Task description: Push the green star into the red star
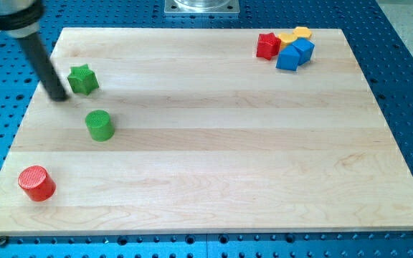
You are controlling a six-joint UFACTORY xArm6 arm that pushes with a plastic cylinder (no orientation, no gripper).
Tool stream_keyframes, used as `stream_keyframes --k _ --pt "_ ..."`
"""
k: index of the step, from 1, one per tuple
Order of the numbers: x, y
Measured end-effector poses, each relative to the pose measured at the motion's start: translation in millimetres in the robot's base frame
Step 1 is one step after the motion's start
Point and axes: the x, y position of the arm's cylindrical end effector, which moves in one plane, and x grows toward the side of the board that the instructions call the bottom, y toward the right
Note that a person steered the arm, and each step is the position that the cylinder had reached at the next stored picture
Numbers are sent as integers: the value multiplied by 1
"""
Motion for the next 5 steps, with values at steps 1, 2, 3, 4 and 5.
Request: stream_keyframes --k 1,2,3,4,5 --pt "-34 73" --pt "-58 92" --pt "-45 28" --pt "-74 31" --pt "-96 105"
